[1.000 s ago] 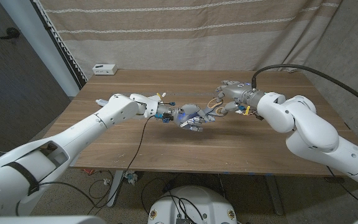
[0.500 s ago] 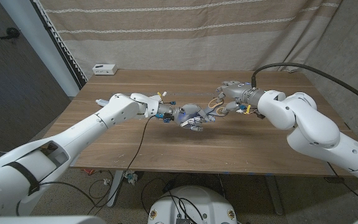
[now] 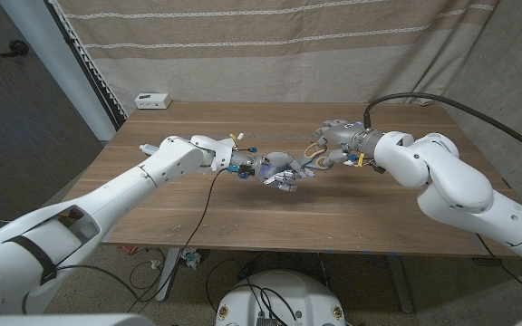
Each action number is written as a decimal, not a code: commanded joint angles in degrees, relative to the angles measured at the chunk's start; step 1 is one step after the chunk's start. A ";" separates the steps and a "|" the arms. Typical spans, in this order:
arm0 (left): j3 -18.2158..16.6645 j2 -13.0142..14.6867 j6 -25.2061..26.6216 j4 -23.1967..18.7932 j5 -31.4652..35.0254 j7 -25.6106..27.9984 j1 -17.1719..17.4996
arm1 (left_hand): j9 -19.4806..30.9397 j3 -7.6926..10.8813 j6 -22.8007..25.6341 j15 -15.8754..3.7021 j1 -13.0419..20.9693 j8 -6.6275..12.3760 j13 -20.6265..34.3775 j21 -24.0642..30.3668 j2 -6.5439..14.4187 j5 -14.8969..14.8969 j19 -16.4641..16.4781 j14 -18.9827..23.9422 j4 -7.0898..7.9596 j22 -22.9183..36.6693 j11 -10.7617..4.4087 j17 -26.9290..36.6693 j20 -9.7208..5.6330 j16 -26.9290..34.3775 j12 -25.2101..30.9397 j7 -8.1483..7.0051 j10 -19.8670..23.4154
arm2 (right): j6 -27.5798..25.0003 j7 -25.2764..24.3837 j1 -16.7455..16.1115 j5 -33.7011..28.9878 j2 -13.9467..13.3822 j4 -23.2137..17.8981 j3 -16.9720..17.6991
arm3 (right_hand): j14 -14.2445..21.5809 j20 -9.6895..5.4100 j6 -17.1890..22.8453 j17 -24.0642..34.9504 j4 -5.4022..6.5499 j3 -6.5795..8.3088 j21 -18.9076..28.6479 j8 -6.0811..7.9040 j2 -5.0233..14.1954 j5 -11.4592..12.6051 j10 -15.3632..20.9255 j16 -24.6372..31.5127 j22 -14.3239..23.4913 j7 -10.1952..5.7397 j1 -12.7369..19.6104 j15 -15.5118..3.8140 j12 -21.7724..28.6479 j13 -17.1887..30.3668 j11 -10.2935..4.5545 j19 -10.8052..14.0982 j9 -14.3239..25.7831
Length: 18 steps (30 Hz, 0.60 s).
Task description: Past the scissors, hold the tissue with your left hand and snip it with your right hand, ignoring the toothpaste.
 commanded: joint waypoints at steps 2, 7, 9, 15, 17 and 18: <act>-0.26 0.33 -0.23 -0.27 -0.38 -0.23 0.43 | -0.03 -0.18 0.42 0.00 0.74 -0.14 0.26 0.00 -0.03 -0.11 -0.19 -0.15 -0.12 -0.09 0.02 0.10 -4.52 -0.18 0.17 -0.13 -0.06 | 0.33 -1.55 -1.19 -1.62 0.44 -0.07 0.22 | 1.01 -0.05 5.73 0.11 -0.38 -0.87 0.65 3.30 -0.63 0.51 3.43 0.76 0.21 0.80 1.50 -2.15 1.21 0.20 -0.40 1.68 1.63; -0.25 0.19 0.27 0.67 -1.19 -1.37 0.31 | 0.10 -0.20 0.37 0.00 0.76 -0.13 0.25 0.04 -0.05 -0.11 -0.18 -0.14 -0.12 -0.01 -0.04 0.05 -4.51 -0.27 0.18 -0.16 -0.02 | 0.44 -3.62 -2.35 -1.49 0.83 -0.12 0.85 | 1.42 -1.15 10.09 0.21 -0.48 -1.40 0.48 6.58 -1.04 0.71 5.34 0.54 0.21 1.40 1.79 -2.11 1.61 0.26 -0.60 1.98 3.33; -0.22 -0.25 1.32 1.83 -2.17 -2.21 0.03 | 0.23 -0.23 0.32 0.02 0.74 -0.11 0.25 -0.02 -0.05 -0.11 -0.24 -0.23 -0.09 -0.08 -0.04 0.09 -4.51 -0.25 0.18 -0.14 -0.01 | 0.28 -3.91 -2.56 -1.57 1.02 -0.10 0.97 | 1.23 -1.17 11.17 0.26 -0.51 -1.59 0.38 7.69 -1.19 0.79 6.00 0.45 0.22 1.27 1.86 -1.99 1.73 0.29 -0.98 1.82 4.04; -0.35 0.17 0.65 1.53 -1.51 -1.86 0.21 | 0.02 -0.31 0.49 0.01 0.75 -0.24 0.25 0.26 -0.03 -0.10 0.09 -0.07 -0.07 0.05 -0.06 0.30 -4.52 -0.06 0.19 0.02 0.06 | 0.19 -5.03 -3.16 -2.00 1.44 -0.16 1.14 | 4.66 -1.41 16.07 0.45 -0.45 -2.41 0.79 14.30 -1.59 1.10 11.04 1.41 0.24 2.51 2.05 -3.48 3.05 0.53 -1.75 3.65 8.95; -0.38 0.05 0.81 1.87 -1.77 -2.29 0.08 | 0.25 -0.31 0.42 0.03 0.75 -0.14 0.25 0.24 -0.03 -0.10 0.05 -0.13 -0.06 0.02 -0.05 0.30 -4.51 -0.06 0.18 -0.04 0.03 | 0.15 -5.23 -3.27 -2.14 1.58 -0.18 1.18 | 6.09 -1.46 17.34 0.56 -0.09 -2.81 0.93 17.22 -1.49 1.14 12.95 1.68 0.25 2.91 1.66 -3.86 3.60 0.68 -1.89 4.55 11.57; -0.43 0.04 0.72 1.87 -1.75 -2.19 0.13 | 0.17 -0.31 0.41 0.03 0.75 -0.21 0.25 0.09 -0.03 -0.09 -0.11 -0.16 -0.06 -0.12 -0.07 0.31 -4.51 -0.06 0.19 -0.08 0.06 | 0.13 -5.43 -3.37 -2.21 1.64 -0.19 1.22 | 6.79 -1.42 17.51 0.62 0.12 -3.00 0.97 18.34 -1.44 1.16 13.67 1.81 0.25 3.02 1.41 -4.39 3.81 0.75 -1.97 4.90 12.70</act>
